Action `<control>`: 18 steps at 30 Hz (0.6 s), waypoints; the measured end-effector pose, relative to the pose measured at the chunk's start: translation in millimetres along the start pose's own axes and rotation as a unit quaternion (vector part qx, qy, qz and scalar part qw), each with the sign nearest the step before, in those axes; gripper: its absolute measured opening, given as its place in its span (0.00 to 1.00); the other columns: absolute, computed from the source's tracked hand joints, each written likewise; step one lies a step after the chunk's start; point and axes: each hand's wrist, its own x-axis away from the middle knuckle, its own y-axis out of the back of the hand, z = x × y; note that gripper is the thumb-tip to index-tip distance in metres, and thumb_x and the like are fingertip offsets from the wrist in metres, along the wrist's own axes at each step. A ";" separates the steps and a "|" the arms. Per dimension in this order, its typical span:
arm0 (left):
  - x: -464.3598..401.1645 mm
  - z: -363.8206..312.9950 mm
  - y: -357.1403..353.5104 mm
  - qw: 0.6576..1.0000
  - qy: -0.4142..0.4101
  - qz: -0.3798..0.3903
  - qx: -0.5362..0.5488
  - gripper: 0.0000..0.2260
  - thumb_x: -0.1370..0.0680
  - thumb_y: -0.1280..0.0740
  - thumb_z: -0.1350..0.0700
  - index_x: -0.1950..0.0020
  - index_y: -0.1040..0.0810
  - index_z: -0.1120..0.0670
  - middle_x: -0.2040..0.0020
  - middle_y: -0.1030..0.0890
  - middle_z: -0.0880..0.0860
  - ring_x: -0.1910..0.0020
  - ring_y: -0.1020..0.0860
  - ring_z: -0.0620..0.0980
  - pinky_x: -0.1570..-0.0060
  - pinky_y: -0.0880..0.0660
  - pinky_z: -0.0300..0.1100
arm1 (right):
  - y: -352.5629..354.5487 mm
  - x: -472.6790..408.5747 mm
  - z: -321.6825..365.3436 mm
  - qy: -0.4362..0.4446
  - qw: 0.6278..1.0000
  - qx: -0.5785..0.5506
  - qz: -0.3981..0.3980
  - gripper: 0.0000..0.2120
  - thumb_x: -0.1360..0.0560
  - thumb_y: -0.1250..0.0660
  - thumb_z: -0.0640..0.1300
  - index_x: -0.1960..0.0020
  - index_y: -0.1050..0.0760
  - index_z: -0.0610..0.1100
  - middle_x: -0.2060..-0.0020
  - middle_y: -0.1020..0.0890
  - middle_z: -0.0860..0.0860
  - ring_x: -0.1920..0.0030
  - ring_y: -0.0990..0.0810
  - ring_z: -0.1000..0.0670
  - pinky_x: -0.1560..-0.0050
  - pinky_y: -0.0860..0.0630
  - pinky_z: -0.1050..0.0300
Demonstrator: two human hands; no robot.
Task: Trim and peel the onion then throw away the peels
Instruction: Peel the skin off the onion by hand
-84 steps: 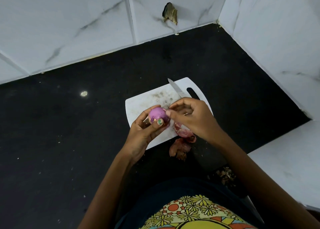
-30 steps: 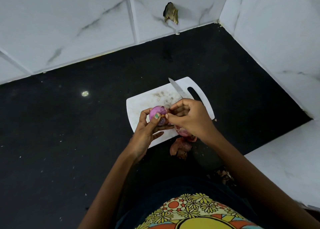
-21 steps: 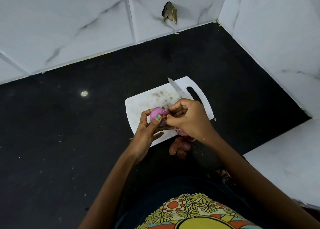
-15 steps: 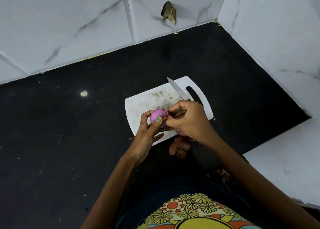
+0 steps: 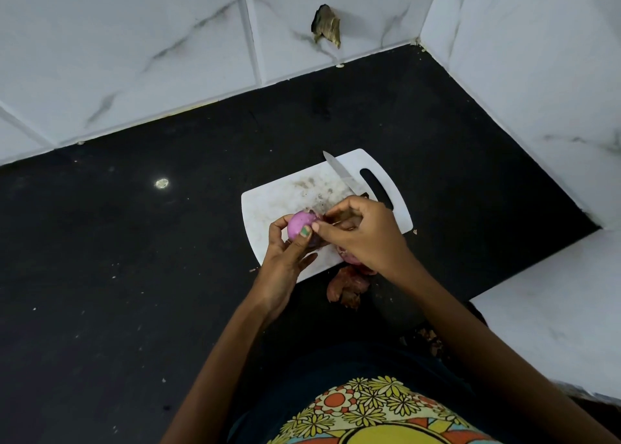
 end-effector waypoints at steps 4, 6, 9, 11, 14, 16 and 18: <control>1.4 1.2 -2.5 0.999 -0.026 -0.020 0.039 0.18 0.25 0.36 0.55 0.37 0.36 0.53 0.47 0.19 0.52 0.50 0.18 0.45 0.45 0.24 0.37 | -0.6 -1.0 -4.4 -0.010 0.999 -0.030 0.009 0.11 0.32 0.25 0.42 0.52 0.20 0.39 0.61 0.16 0.52 0.62 0.17 0.60 0.60 0.24 0.71; 2.3 2.1 -1.9 0.998 -0.034 -0.026 0.042 0.21 0.28 0.34 0.55 0.37 0.36 0.53 0.46 0.19 0.53 0.49 0.19 0.45 0.45 0.25 0.37 | -1.5 -0.3 -5.6 -0.010 0.999 -0.044 0.005 0.11 0.31 0.26 0.40 0.51 0.19 0.37 0.60 0.16 0.49 0.62 0.17 0.59 0.59 0.23 0.71; 3.1 3.5 0.3 0.998 -0.039 -0.028 0.037 0.20 0.29 0.32 0.56 0.39 0.34 0.51 0.46 0.19 0.53 0.47 0.20 0.47 0.42 0.28 0.40 | -3.2 0.4 -5.9 -0.002 0.999 -0.053 0.001 0.09 0.30 0.28 0.37 0.51 0.19 0.36 0.62 0.16 0.49 0.64 0.17 0.57 0.60 0.22 0.68; 3.2 4.1 0.7 0.998 -0.040 -0.029 0.040 0.18 0.27 0.30 0.57 0.41 0.32 0.49 0.47 0.18 0.53 0.45 0.21 0.49 0.41 0.29 0.40 | -3.1 0.4 -6.6 0.006 0.999 -0.047 -0.007 0.07 0.29 0.28 0.37 0.51 0.18 0.37 0.62 0.15 0.47 0.63 0.16 0.55 0.58 0.20 0.65; 3.0 4.6 -0.5 0.998 -0.043 -0.041 0.037 0.18 0.28 0.29 0.57 0.42 0.32 0.48 0.47 0.18 0.52 0.47 0.21 0.47 0.43 0.29 0.40 | -6.0 1.9 -4.2 0.031 0.999 -0.006 -0.028 0.05 0.30 0.29 0.36 0.54 0.18 0.37 0.63 0.15 0.46 0.64 0.18 0.58 0.60 0.23 0.71; 2.5 5.0 -2.8 0.998 -0.039 -0.044 0.036 0.19 0.28 0.28 0.56 0.42 0.32 0.48 0.47 0.19 0.53 0.48 0.21 0.47 0.43 0.29 0.41 | -8.9 3.3 -1.1 0.043 0.998 0.025 -0.047 0.04 0.30 0.29 0.35 0.57 0.18 0.36 0.66 0.15 0.46 0.67 0.19 0.59 0.62 0.26 0.74; 2.4 3.9 -3.9 0.998 -0.034 -0.041 0.043 0.20 0.28 0.28 0.55 0.40 0.33 0.50 0.46 0.20 0.54 0.48 0.20 0.47 0.42 0.27 0.40 | -10.0 3.3 1.1 0.054 0.996 0.041 -0.059 0.02 0.31 0.30 0.35 0.59 0.19 0.36 0.69 0.17 0.48 0.70 0.21 0.62 0.65 0.27 0.75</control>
